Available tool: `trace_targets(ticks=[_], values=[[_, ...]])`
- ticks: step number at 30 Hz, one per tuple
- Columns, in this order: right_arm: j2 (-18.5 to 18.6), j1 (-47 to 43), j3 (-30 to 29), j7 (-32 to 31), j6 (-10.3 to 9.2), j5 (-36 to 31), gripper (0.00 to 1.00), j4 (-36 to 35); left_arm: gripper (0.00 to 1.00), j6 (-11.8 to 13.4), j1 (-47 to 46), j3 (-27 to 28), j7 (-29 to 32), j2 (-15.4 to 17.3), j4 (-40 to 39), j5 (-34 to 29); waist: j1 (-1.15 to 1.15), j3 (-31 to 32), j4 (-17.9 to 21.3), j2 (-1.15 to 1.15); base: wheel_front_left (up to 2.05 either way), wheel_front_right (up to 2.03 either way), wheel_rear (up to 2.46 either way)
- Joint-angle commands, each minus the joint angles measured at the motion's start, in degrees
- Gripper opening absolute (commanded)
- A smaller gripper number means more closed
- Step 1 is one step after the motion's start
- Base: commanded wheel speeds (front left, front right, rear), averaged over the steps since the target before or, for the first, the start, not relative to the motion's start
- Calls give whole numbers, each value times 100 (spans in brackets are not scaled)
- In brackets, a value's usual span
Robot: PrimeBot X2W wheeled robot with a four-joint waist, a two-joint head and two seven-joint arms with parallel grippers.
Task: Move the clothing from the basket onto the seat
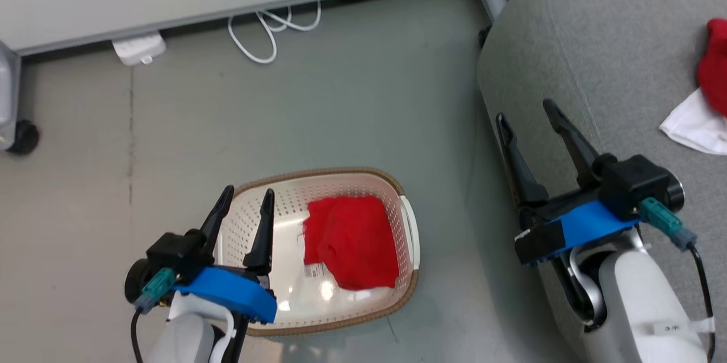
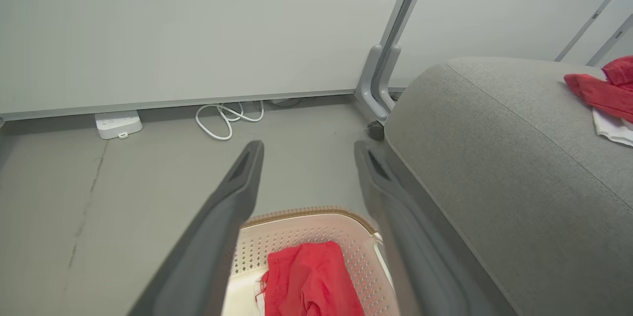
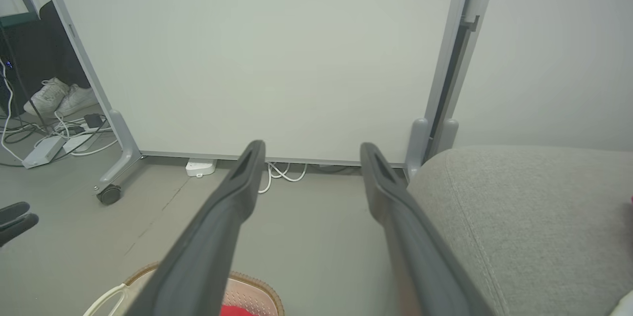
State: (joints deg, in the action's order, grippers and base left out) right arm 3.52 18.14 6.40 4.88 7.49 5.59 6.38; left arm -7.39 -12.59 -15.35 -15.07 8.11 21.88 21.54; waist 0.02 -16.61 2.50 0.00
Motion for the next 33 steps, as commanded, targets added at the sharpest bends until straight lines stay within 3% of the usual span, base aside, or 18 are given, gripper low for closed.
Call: trace_targets(ticks=[1,15,28,33], values=[[32,203,37,14,1,-34,100,-40,100,-13,-231,-50,-15,38,87,25,-2,-733,265,0,0,0,0],[-15,1112,311,396,1,-43,100,0,100,-13,-1680,-1240,-15,363,1896,535,-2,-2218,925,0,0,0,0],[-73,1589,620,825,1,122,100,-45,100,-13,-2586,-1744,75,776,3285,1097,-2,-3191,1570,0,0,0,0],[-70,1637,702,940,1,200,100,-136,100,-13,-2827,-1757,135,770,3686,1266,-2,-3402,1675,0,0,0,0]])
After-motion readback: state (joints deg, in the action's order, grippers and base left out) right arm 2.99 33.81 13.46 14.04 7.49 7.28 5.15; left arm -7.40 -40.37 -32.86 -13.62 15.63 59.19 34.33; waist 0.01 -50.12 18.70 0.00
